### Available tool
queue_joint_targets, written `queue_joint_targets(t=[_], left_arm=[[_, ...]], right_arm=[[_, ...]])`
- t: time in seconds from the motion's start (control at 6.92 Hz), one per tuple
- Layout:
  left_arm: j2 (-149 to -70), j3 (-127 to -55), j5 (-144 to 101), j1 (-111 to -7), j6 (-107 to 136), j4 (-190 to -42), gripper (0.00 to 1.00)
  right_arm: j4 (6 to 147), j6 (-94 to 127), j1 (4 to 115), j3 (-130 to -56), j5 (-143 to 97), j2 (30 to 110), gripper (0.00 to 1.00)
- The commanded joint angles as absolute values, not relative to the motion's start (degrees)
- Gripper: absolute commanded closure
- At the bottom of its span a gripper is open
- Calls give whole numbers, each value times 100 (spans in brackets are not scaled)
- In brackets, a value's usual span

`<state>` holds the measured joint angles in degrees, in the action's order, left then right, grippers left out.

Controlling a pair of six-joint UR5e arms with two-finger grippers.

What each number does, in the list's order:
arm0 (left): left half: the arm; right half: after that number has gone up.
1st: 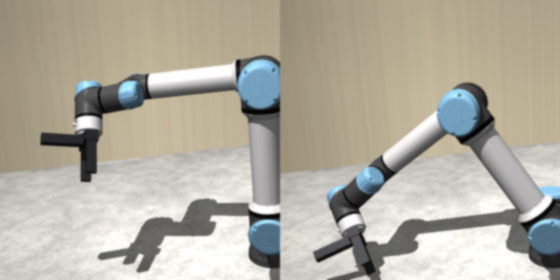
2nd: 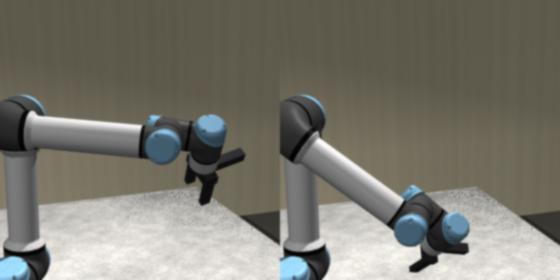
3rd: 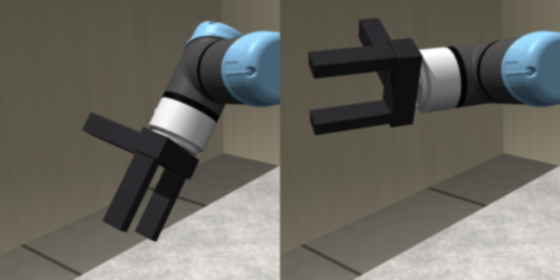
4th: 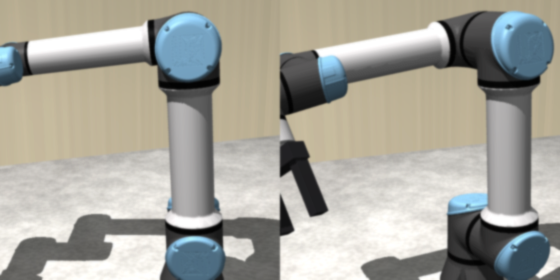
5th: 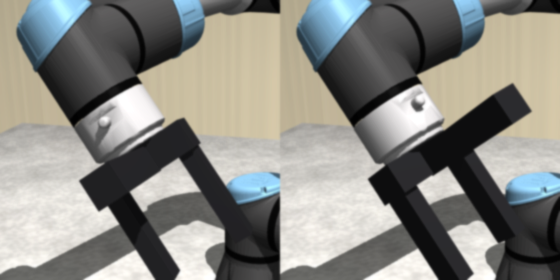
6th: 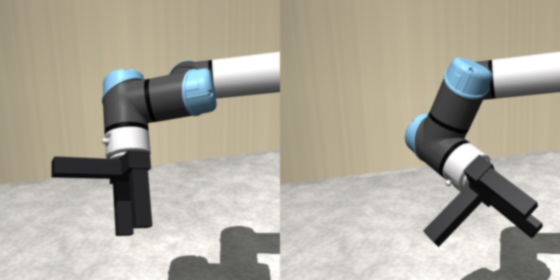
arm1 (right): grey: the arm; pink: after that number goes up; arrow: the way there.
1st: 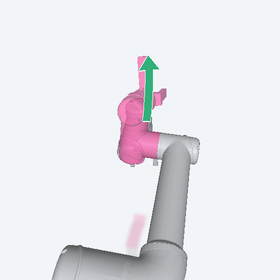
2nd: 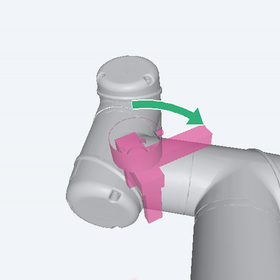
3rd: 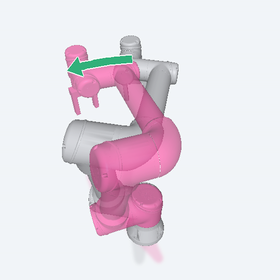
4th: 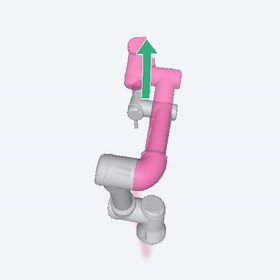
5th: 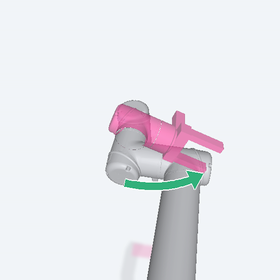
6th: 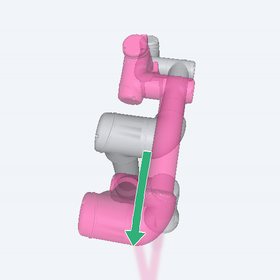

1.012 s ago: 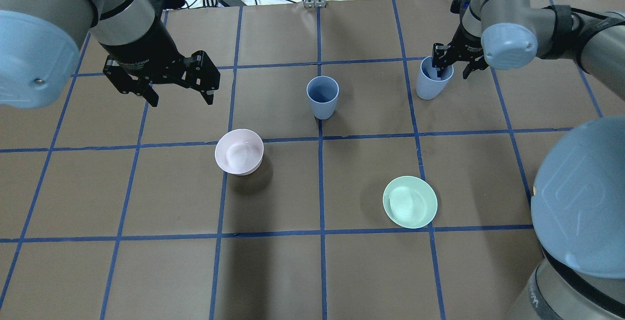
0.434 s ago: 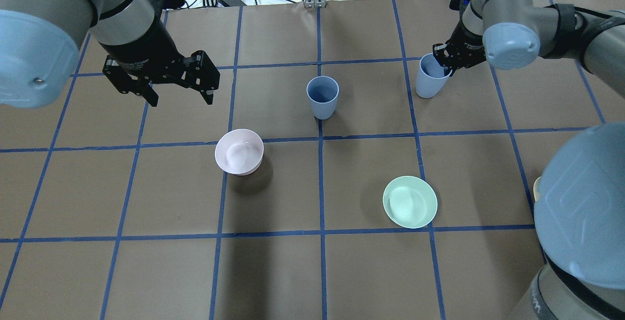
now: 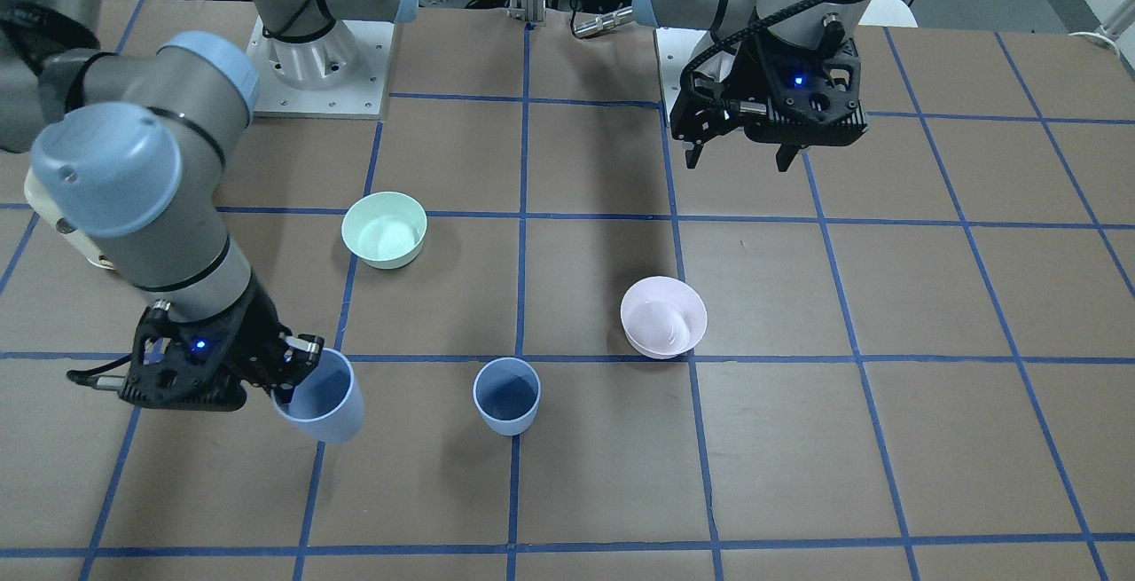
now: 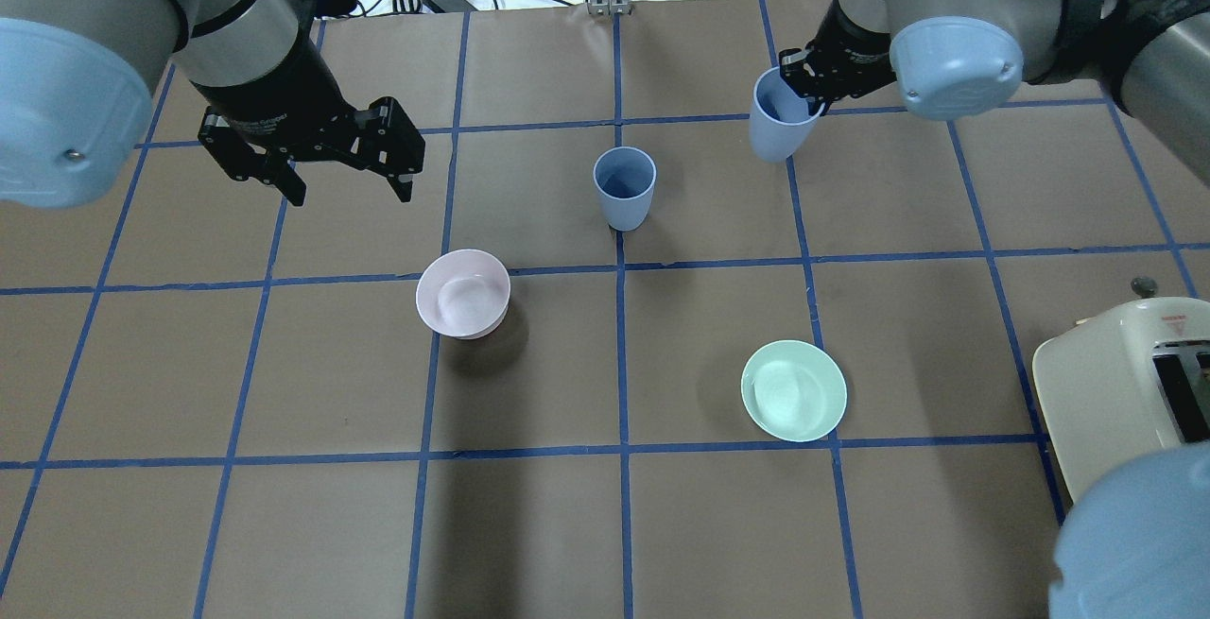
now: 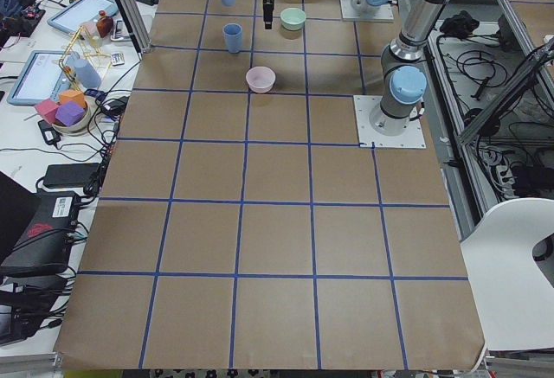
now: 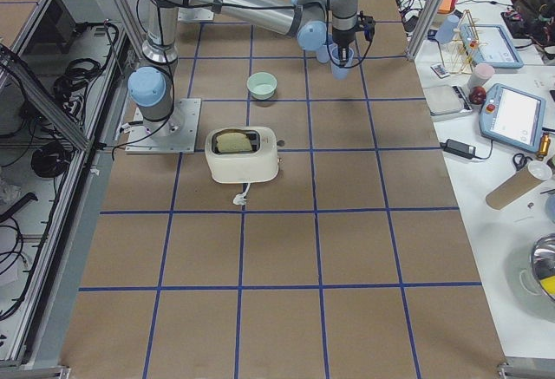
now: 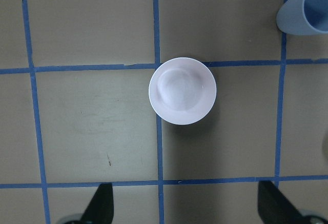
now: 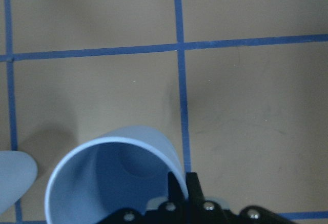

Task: Stack blue cups with both arms

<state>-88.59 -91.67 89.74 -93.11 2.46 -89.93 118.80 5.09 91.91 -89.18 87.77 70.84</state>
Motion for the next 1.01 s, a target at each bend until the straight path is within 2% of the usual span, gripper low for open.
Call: queue_joint_targets(t=[0.0,0.43,0.87], left_arm=[[-8851,-9167,8974,-9325,246,-9009,0],[-8851,-9167,8974,-9308,246,-9018,0],[-8851,-9167,8974,-9308,246,-9026,0]], right_arm=[[11866,1796,10182,-8738,8946,7181,100],[11821,2512,10713,-8657,9035,7120,100],[11874,2514,10705,-8648,9044,6917,100]])
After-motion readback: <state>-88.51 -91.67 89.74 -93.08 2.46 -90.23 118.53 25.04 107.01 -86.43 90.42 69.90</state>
